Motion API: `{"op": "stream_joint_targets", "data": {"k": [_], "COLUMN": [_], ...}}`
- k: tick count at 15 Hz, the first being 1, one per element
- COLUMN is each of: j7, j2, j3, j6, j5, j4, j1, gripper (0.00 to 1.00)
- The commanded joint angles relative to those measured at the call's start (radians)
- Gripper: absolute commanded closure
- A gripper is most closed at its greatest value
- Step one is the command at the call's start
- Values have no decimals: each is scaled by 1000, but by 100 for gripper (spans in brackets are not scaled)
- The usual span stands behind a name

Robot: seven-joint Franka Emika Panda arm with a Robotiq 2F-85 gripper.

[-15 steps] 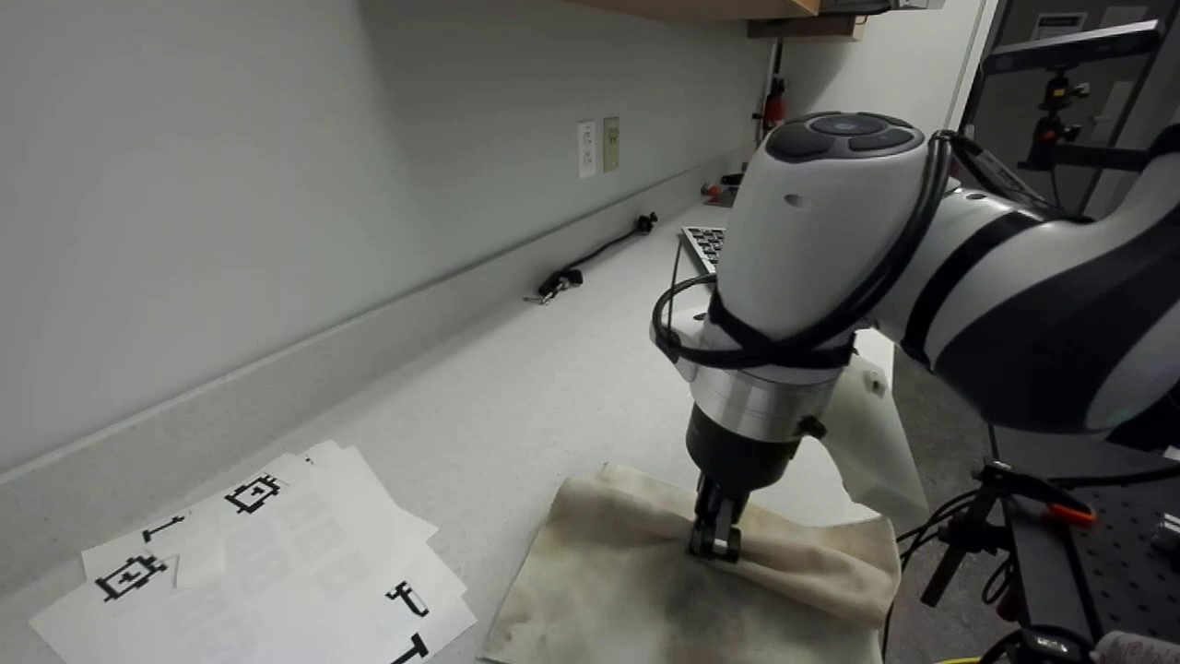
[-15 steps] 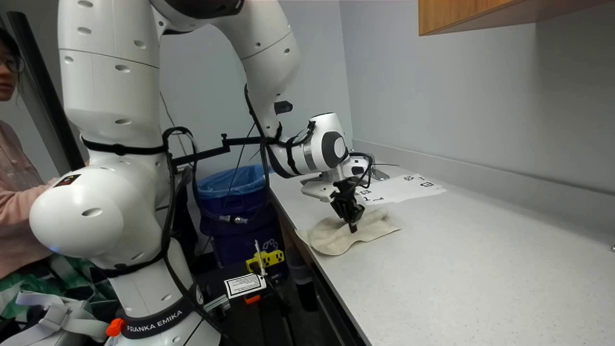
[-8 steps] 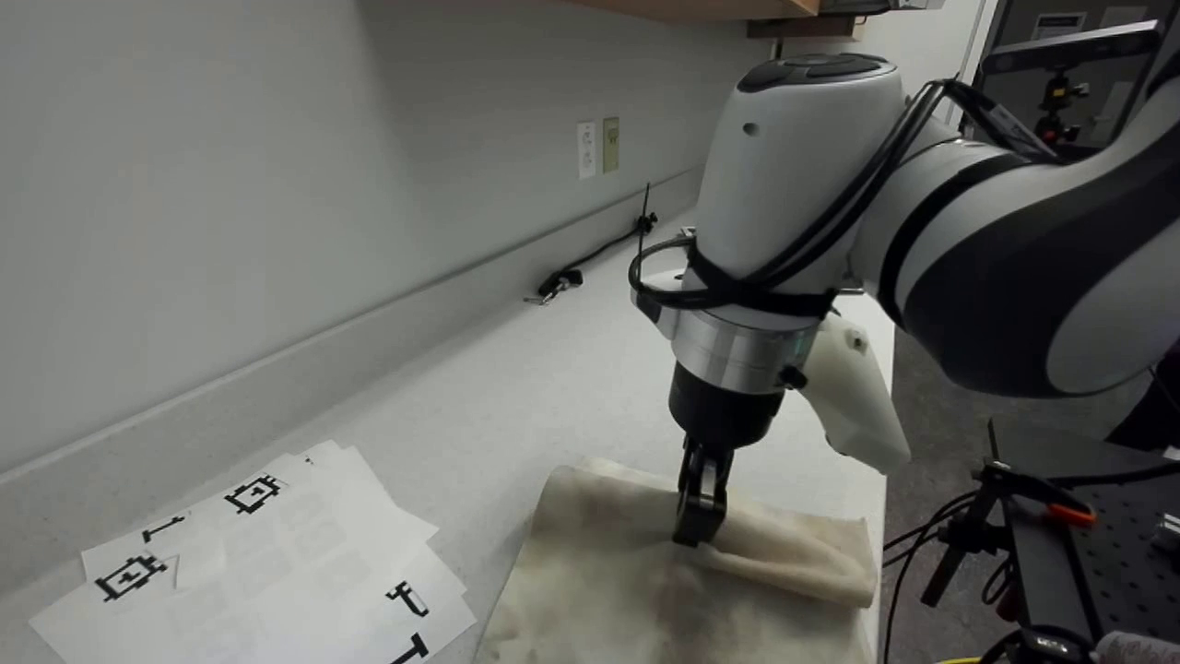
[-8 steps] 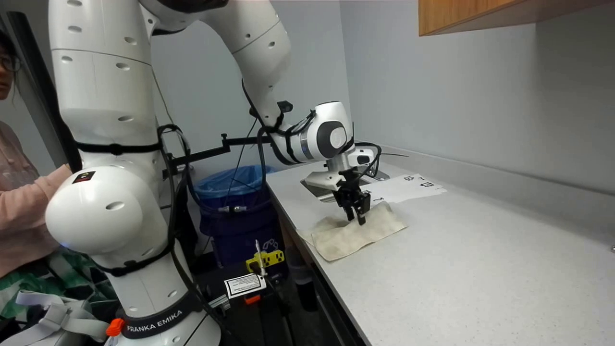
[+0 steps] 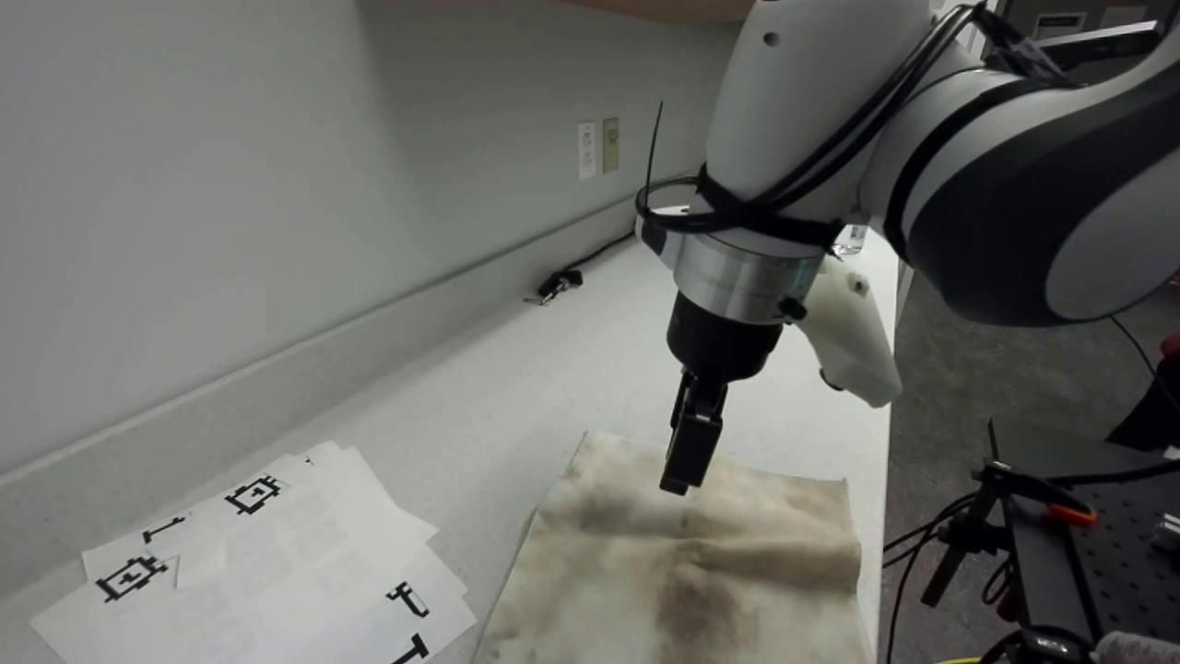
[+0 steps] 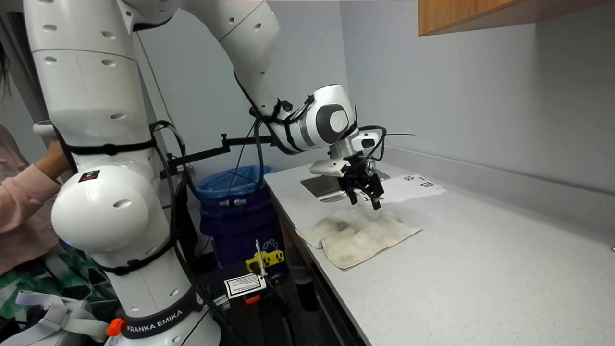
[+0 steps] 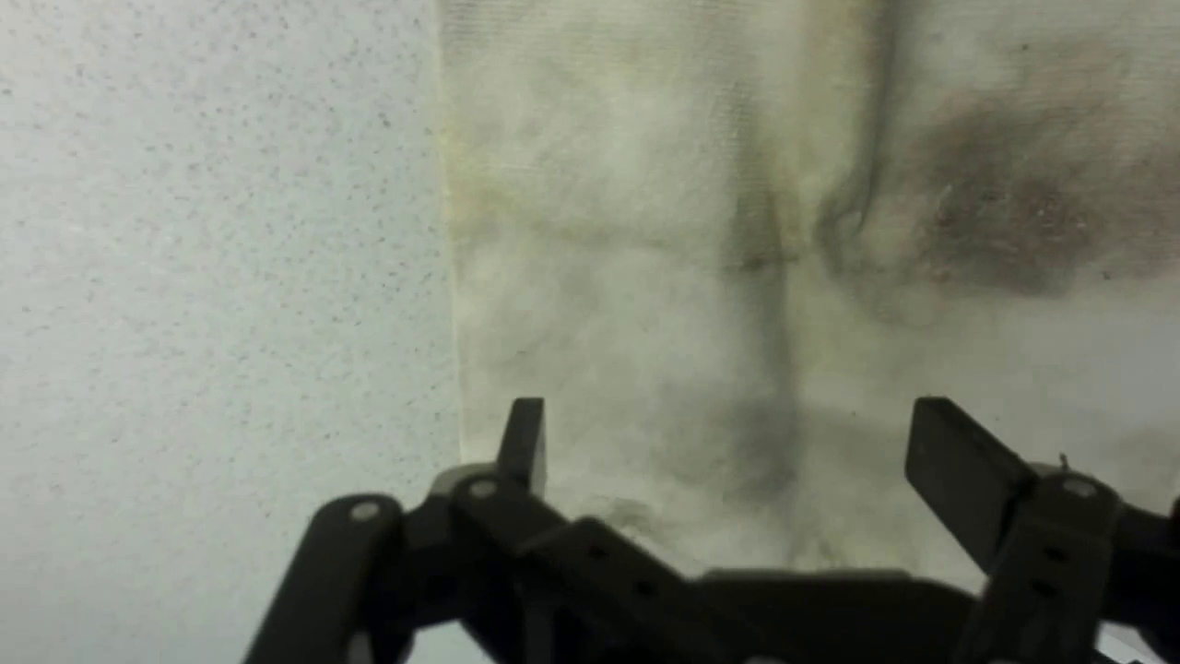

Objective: Use the white towel to wipe the counter

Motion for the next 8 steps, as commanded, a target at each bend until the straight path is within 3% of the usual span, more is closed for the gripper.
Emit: {"op": "stream_joint_targets", "data": {"k": [1,8], "j7": [-4,-10], "j2": [-96,-242], "j3": [-34,-57], "j6": [-53,-116], "j5": [-28,-74], "j4": [-44,-129], "j1": [10,-53], "gripper": [0,0]}}
